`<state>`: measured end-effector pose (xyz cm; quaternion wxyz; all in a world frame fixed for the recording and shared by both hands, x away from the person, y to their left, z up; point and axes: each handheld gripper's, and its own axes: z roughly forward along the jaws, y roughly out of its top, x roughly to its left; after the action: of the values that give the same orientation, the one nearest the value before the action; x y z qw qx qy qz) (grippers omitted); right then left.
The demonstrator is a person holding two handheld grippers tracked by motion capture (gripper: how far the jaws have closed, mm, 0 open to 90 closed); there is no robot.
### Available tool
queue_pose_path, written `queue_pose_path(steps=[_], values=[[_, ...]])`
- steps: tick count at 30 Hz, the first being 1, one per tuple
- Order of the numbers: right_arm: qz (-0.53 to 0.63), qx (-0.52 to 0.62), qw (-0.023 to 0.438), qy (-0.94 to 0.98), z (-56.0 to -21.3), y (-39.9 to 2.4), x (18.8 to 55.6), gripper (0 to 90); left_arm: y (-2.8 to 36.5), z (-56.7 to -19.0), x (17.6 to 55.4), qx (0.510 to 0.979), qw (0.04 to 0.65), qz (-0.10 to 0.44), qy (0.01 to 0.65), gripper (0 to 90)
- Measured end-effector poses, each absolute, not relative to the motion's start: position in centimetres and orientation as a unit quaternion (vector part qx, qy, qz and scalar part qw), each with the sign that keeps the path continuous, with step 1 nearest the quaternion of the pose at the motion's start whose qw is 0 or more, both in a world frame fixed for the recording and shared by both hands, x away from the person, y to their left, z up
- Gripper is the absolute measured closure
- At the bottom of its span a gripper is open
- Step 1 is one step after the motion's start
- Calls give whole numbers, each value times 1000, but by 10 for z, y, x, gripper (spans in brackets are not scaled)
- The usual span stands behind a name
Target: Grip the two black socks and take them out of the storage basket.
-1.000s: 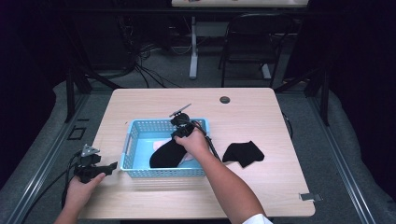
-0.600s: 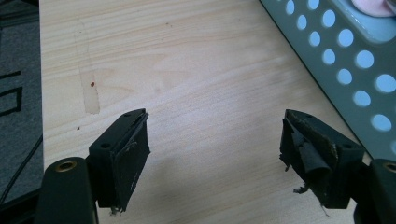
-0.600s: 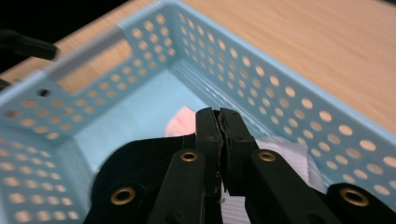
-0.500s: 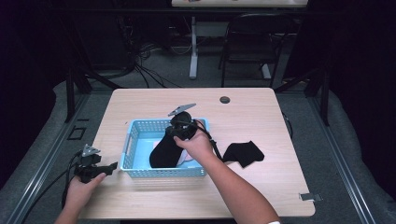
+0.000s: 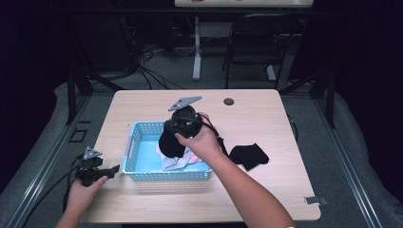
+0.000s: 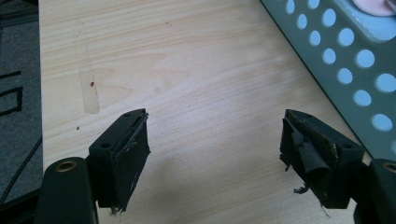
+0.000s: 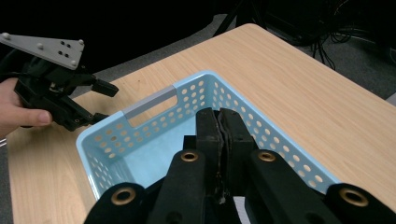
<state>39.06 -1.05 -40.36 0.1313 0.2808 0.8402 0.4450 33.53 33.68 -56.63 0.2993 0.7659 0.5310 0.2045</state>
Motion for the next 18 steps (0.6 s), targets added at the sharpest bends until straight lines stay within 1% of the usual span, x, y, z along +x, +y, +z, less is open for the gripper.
queue_pose_path(steps=[7,18], values=[[447,273,146,839,-387,-20,383,873,337,-566,335,766,299,204,531,237],[456,273,155,833,-377,-37,377,873,336,-567,336,766,298,204,532,237]])
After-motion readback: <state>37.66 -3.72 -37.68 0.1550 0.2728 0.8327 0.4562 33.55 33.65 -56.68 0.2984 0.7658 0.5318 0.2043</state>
